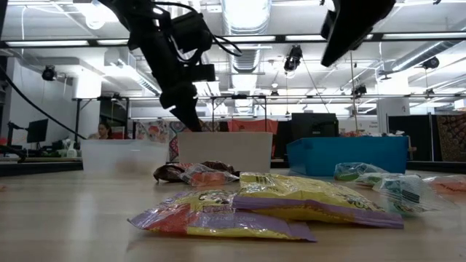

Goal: Sort candy
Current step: Put the brown chocolate into the white bin, then put the green candy into the blue bin

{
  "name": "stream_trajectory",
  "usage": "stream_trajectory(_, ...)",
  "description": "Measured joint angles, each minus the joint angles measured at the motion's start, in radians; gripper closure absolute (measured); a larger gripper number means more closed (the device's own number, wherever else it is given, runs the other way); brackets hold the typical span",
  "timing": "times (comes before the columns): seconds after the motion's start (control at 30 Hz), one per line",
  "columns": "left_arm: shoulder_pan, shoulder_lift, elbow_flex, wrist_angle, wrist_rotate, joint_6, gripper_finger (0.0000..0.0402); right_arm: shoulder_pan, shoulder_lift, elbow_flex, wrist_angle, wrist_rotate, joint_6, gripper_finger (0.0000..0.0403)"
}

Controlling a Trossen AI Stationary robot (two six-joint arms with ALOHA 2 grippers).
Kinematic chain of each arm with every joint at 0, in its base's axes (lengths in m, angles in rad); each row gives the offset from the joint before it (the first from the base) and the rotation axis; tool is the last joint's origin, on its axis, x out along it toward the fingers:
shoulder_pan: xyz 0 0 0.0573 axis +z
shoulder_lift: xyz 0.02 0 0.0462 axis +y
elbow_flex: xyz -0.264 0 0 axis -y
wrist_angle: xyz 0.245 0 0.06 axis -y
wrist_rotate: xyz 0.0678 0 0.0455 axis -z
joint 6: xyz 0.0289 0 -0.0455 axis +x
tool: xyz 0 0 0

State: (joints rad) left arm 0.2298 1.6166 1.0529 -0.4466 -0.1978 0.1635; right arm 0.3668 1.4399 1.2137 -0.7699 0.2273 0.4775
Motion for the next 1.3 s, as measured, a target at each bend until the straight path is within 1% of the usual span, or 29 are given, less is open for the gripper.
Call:
stream_trajectory(0.1, -0.002, -0.015, 0.000, -0.009, 0.000, -0.024, 0.0290, 0.000, 0.000, 0.000, -0.055, -0.001, 0.131, 0.0362)
stream_trajectory(0.23, -0.022, -0.057, 0.000, -0.007, -0.002, -0.112, 0.0289, 0.000, 0.000, -0.002, -0.129, -0.026, 0.275, 0.0362)
stream_trajectory(0.3, -0.053, -0.081, 0.000, -0.004, -0.003, -0.147, 0.0293, 0.002, 0.000, -0.009, -0.142, -0.050, 0.325, 0.0362)
stream_trajectory(0.43, -0.139, -0.124, 0.000, 0.018, -0.012, -0.211, 0.0305, 0.010, 0.000, -0.034, -0.141, -0.061, 0.386, 0.0364)
stream_trajectory(0.5, -0.192, -0.145, 0.000, 0.020, -0.048, -0.252, 0.0311, 0.014, 0.000, -0.053, -0.140, -0.112, 0.405, 0.0364)
stream_trajectory(0.53, -0.217, -0.157, -0.001, 0.020, -0.070, -0.268, 0.0313, 0.015, 0.000, -0.063, -0.141, -0.148, 0.395, 0.0364)
stream_trajectory(0.6, -0.272, -0.183, -0.001, 0.021, -0.113, -0.296, 0.0318, 0.016, 0.000, -0.081, -0.140, -0.200, 0.285, 0.0361)
stream_trajectory(0.7, -0.357, -0.218, -0.001, 0.026, -0.154, -0.323, 0.0322, 0.037, 0.000, -0.123, -0.138, -0.206, 0.079, 0.0349)
stream_trajectory(0.8, -0.437, -0.250, -0.001, 0.039, -0.172, -0.344, 0.0322, 0.057, 0.002, -0.167, -0.122, -0.203, -0.019, 0.0328)
stream_trajectory(0.9, -0.513, -0.264, -0.001, 0.046, -0.216, -0.370, 0.0323, 0.057, 0.002, -0.209, -0.052, -0.195, -0.067, 0.0298)
stream_trajectory(1.0, -0.573, -0.264, -0.001, 0.043, -0.285, -0.390, 0.0323, 0.056, 0.006, -0.242, 0.047, -0.125, -0.103, 0.0266)
stream_trajectory(1.07, -0.602, -0.260, -0.001, 0.044, -0.319, -0.394, 0.0323, 0.056, 0.017, -0.261, 0.094, -0.112, -0.136, 0.0248)
stream_trajectory(1.17, -0.628, -0.252, -0.002, 0.041, -0.342, -0.399, 0.0323, 0.053, 0.051, -0.279, 0.128, -0.102, -0.175, 0.0232)
stream_trajectory(1.3, -0.637, -0.252, -0.002, 0.036, -0.355, -0.408, 0.0323, 0.039, 0.121, -0.282, 0.141, -0.083, -0.180, 0.0226)
